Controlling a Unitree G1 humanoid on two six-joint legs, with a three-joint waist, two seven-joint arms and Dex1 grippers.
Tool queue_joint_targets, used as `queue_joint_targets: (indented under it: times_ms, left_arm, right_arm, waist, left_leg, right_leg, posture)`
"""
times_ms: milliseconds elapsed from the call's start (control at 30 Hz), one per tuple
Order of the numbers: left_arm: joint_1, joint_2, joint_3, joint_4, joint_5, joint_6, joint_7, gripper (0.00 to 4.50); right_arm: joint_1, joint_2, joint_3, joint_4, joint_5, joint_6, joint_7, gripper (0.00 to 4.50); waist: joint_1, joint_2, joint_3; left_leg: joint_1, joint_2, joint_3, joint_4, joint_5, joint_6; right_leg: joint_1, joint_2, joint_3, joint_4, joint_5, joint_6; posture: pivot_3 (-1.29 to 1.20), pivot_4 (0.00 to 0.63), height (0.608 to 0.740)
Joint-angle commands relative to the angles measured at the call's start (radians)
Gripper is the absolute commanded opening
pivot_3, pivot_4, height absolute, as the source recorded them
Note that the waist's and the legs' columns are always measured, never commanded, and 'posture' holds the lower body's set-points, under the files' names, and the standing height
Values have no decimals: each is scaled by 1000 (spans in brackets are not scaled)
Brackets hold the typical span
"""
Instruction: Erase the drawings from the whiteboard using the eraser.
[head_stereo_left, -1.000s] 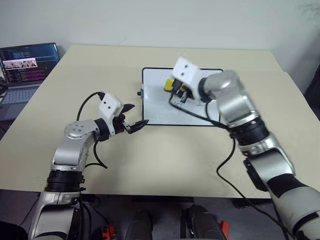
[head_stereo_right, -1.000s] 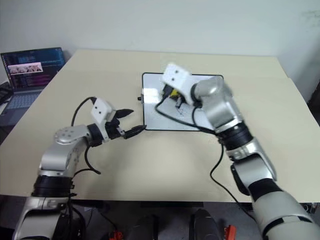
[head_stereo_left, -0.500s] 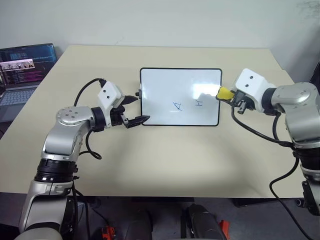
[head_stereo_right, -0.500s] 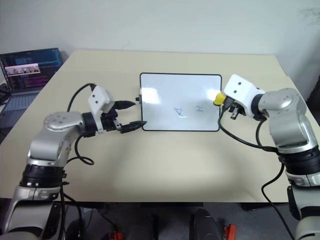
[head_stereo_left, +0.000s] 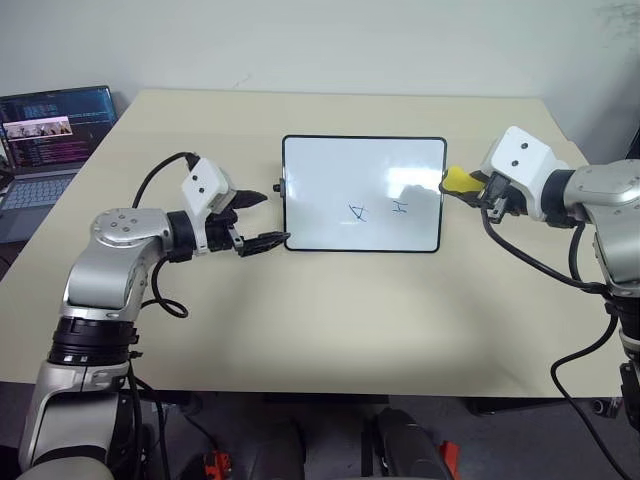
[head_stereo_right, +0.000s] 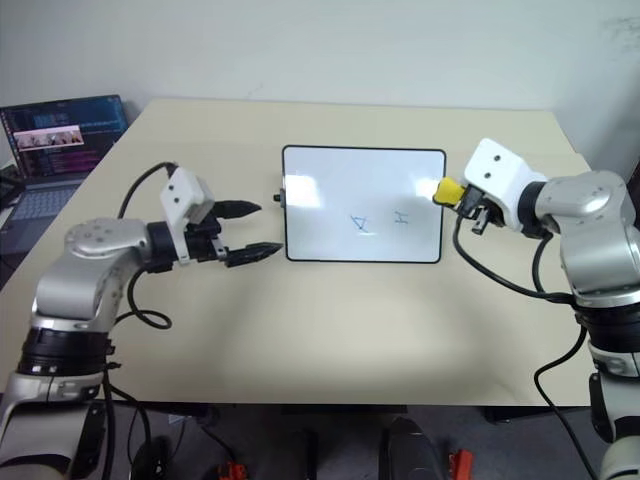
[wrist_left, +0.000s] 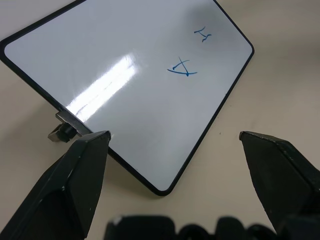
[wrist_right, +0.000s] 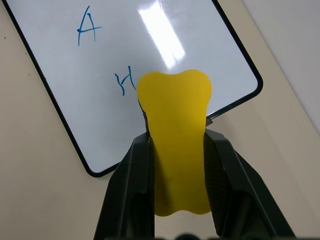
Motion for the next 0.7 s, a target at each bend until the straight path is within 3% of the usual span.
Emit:
queue_joint_targets:
  times_ms: [33,567,700]
  left_arm:
    - [-15,13,29,-51,-27,10,3,4500]
    - [-28,4,5,-31,-21,7,-14,4500]
    - [-35,-22,-12,-18,-17,-4,-9,4500]
  right_arm:
    - [-10,-34,-18,-30,7,1,-5,987]
    - [12,-48,-22,-81,31,37,-11,987]
    - [-60,69,28,-86,44,56,-64,987]
  waist:
    - [0,0,0]
    - [1,0,0]
    - [-3,0,0]
  left_leg:
    - [0,0,0,0,0,0]
    - [0,0,0,1,0,0]
    - [0,0,0,1,0,0]
  right_leg:
    - [0,0,0,0,0,0]
    - [0,0,0,1,0,0]
    - [0,0,0,1,0,0]
  posture:
    - [0,150,740]
    - [0,150,740]
    - [0,150,740]
